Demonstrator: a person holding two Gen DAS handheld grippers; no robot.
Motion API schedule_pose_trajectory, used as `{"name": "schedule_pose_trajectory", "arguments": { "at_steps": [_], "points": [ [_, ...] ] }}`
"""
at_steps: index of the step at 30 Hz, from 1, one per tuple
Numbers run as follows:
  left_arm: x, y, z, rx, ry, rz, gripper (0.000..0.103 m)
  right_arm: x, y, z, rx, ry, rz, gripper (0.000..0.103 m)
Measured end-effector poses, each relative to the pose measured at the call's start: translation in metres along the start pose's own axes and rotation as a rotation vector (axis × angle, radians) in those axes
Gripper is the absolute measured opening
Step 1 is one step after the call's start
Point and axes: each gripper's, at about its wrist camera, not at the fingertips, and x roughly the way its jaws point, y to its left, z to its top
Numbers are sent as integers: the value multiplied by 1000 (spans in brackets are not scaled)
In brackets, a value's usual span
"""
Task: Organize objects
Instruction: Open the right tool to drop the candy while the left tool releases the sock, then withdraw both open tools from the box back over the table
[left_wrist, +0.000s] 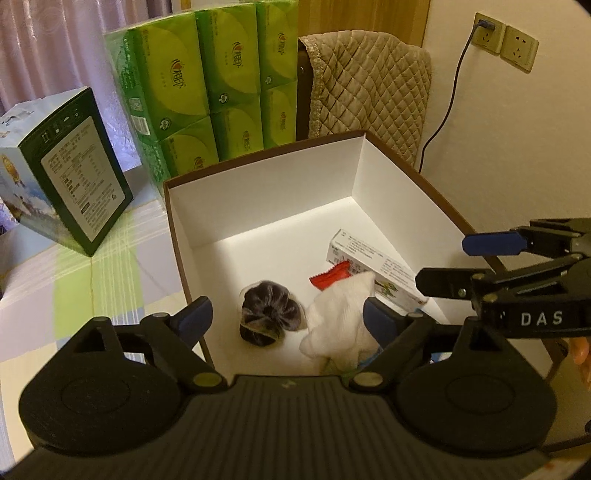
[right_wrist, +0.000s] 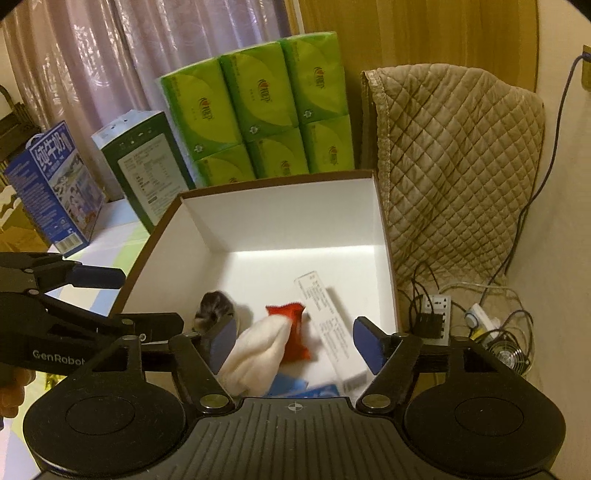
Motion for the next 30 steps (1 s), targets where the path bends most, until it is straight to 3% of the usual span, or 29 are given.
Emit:
{"name": "schedule_pose_trajectory", "arguments": {
  "at_steps": [30],
  "points": [
    [-98, -9, -69, -75, -7, 3, 89, -90, 43, -66, 69, -39, 37, 73]
  ]
}}
